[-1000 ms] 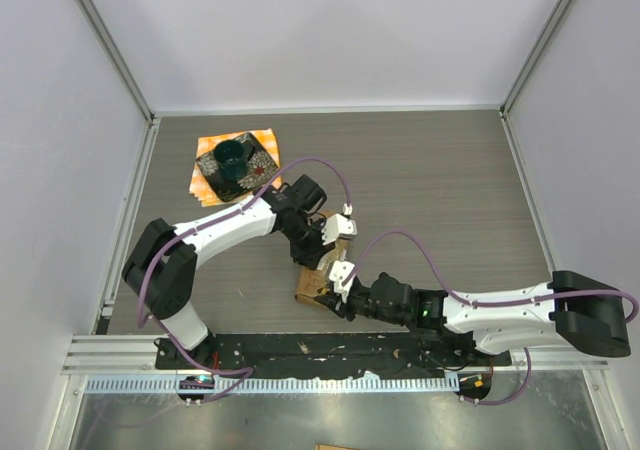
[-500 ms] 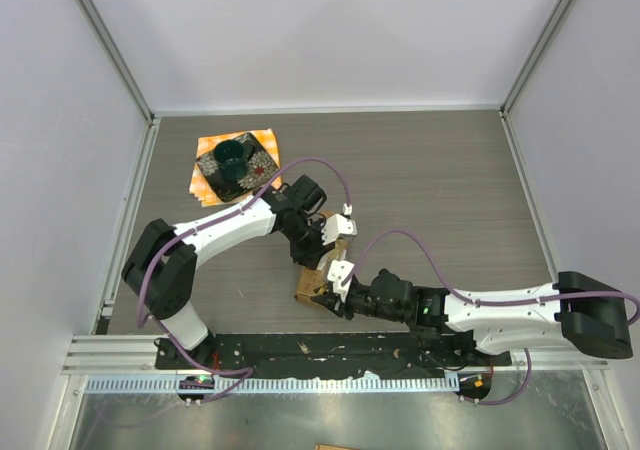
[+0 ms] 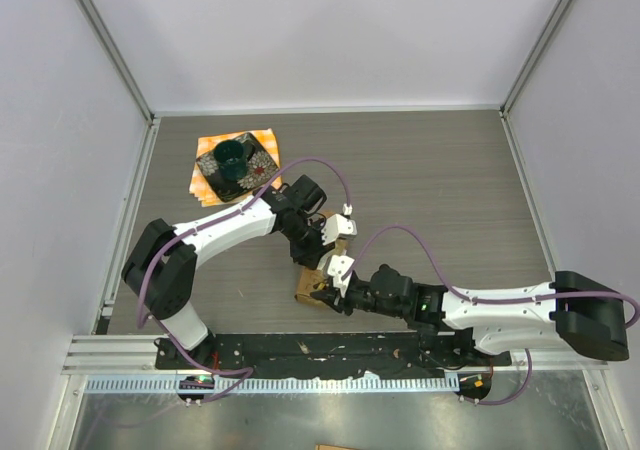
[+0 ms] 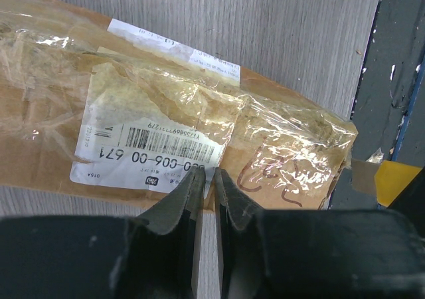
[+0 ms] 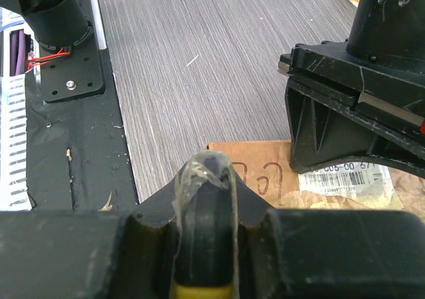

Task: Unpack the express box
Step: Cut the express box at the center of the board.

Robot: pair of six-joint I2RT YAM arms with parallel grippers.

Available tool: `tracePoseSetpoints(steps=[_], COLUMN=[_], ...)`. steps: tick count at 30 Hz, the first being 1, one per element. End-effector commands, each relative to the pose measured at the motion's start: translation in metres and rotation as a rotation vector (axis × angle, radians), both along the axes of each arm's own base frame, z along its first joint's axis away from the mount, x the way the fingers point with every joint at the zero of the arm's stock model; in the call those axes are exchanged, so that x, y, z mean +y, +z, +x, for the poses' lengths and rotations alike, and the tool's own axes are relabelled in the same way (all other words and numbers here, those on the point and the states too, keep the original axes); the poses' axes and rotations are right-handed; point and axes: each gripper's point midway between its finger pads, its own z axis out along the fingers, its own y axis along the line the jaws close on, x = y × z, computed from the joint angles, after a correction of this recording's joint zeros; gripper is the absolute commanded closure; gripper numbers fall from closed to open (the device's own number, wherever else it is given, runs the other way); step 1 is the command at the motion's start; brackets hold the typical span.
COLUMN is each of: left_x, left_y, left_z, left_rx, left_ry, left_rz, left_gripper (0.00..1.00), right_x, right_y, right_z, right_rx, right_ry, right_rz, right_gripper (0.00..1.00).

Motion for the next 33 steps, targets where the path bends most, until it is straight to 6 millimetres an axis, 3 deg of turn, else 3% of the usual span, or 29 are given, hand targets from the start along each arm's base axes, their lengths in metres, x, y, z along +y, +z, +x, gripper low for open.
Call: tracePoseSetpoints(steps=[1,21,26,33], left_x=[0.04,0.04,0.041,0.042], left_y=[-0.041,-0.04,-0.041,-0.04], left_z=[-0.013,-0.015,-0.016,-0.017], left_rx=[0.038,0.039,0.04,0.034], left_ry=[-0.005,-0.011,-0.015,-0.023], left_rz=[0.197,0.191,0.194,0.19], left_gripper=[0.83,0.83,0.83,0.85], right_x=[0.01,-0.007,-0.015,-0.025], right_y=[0.021,-0.026,-0.051,-0.07], right_z=[0.003,0.003,0.003,0.0], right_rx=[-0.027,0.038,0.073,0.191], right_ry=[0.016,-0.02,-0.042,-0.127], right_rz=[0.069,-0.036,-0.099,-0.114], right_gripper=[0.99,0.99,0.99,0.99])
